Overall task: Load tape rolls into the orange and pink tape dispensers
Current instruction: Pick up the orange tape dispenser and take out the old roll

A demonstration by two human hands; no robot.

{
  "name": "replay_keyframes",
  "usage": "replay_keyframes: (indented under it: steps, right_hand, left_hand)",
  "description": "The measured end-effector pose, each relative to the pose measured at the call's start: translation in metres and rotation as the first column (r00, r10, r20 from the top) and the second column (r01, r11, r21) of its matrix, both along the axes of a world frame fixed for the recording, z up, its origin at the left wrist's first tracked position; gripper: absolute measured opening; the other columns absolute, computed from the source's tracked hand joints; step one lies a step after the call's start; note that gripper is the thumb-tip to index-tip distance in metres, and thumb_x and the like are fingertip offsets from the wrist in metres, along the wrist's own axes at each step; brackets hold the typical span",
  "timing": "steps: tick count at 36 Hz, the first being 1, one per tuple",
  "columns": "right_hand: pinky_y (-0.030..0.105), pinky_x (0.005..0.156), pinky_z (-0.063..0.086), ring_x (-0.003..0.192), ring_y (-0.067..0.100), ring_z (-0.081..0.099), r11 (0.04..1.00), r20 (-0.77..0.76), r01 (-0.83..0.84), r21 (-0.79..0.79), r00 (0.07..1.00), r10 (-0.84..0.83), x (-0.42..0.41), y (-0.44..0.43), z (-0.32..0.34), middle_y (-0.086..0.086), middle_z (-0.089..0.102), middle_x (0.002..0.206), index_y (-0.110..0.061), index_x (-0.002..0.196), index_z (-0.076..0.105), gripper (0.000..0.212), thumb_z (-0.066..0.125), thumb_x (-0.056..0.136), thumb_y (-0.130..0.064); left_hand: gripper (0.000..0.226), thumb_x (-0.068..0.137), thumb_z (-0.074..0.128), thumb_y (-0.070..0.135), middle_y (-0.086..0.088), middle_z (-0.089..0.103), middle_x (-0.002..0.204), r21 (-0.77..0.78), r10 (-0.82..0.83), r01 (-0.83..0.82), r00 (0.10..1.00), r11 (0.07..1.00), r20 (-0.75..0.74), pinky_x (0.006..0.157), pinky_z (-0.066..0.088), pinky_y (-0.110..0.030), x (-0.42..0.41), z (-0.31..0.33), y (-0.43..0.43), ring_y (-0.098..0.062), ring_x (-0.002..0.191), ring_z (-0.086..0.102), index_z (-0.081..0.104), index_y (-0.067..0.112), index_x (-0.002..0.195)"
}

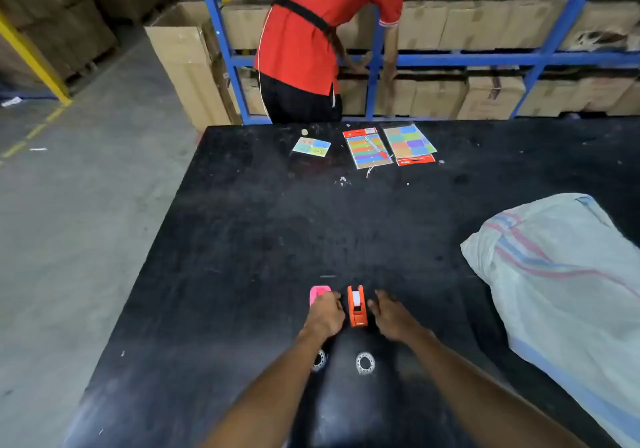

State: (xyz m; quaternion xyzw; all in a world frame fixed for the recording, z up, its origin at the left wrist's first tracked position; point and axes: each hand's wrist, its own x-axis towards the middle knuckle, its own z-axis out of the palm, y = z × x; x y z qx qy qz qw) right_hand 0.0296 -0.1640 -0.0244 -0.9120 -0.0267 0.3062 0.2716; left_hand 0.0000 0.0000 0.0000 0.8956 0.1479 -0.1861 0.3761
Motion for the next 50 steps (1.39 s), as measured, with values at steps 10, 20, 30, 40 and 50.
replay_keyframes:
  steps: [10, 20, 30, 40, 50]
  right_hand:
    - [0.032, 0.091, 0.040, 0.120, 0.036, 0.057, 0.975, -0.069, 0.149, 0.164, 0.988, -0.139, 0.022, 0.017, -0.028, 0.023, 0.061, 0.126, -0.003, 0.121, 0.056, 0.034, 0.036, 0.107, -0.027]
    - [0.030, 0.074, 0.038, 0.090, 0.025, 0.064, 0.923, -0.026, 0.267, 0.277, 0.962, -0.270, 0.021, 0.002, -0.041, 0.003, 0.069, 0.094, -0.023, 0.090, 0.052, 0.026, 0.053, 0.097, -0.049]
    - [0.029, 0.102, 0.040, 0.121, 0.016, 0.057, 0.861, -0.068, 0.239, 0.449, 0.970, -0.234, -0.004, 0.000, -0.013, -0.006, 0.055, 0.135, -0.030, 0.148, 0.035, 0.045, 0.034, 0.105, -0.043]
    - [0.027, 0.100, 0.041, 0.117, 0.015, 0.056, 0.858, -0.026, 0.248, 0.449, 0.964, -0.265, -0.013, -0.039, -0.004, -0.007, 0.055, 0.133, -0.033, 0.144, 0.038, 0.039, 0.034, 0.106, -0.042]
    - [0.047, 0.095, 0.053, 0.096, 0.010, 0.063, 0.812, -0.013, 0.222, 0.540, 0.967, -0.256, -0.028, -0.040, 0.014, -0.013, 0.061, 0.114, -0.057, 0.135, 0.036, 0.046, 0.031, 0.092, -0.073]
  left_hand:
    - [0.021, 0.087, 0.051, 0.005, -0.016, 0.074, 0.099, -0.109, 0.066, -0.072, 0.996, 0.991, -0.054, 0.078, 0.052, -0.036, 0.019, -0.025, -0.031, -0.026, 0.086, 0.068, 0.069, 0.004, 0.098]
    - [0.020, 0.097, 0.050, 0.011, -0.002, 0.058, 0.074, -0.400, 0.279, -0.320, 0.947, 0.859, -0.159, 0.054, 0.049, -0.031, 0.019, -0.052, -0.022, -0.013, 0.055, 0.053, 0.046, 0.028, 0.087]
    - [0.015, 0.089, 0.067, 0.018, -0.005, 0.065, 0.082, -0.544, 0.320, -0.375, 0.927, 0.750, -0.196, 0.067, 0.060, -0.033, 0.008, -0.032, -0.024, -0.013, 0.063, 0.067, 0.057, 0.013, 0.100]
    - [0.017, 0.084, 0.068, 0.024, -0.010, 0.067, 0.086, 0.011, 0.210, -0.210, 0.978, 0.978, -0.003, 0.066, 0.056, -0.026, 0.005, -0.027, -0.022, -0.027, 0.076, 0.066, 0.055, 0.014, 0.092]
    - [0.029, 0.096, 0.040, 0.006, -0.011, 0.063, 0.121, 0.552, -0.066, 0.092, 0.996, 0.829, -0.067, 0.093, 0.051, -0.036, 0.009, -0.042, -0.051, -0.027, 0.111, 0.063, 0.047, 0.009, 0.124]
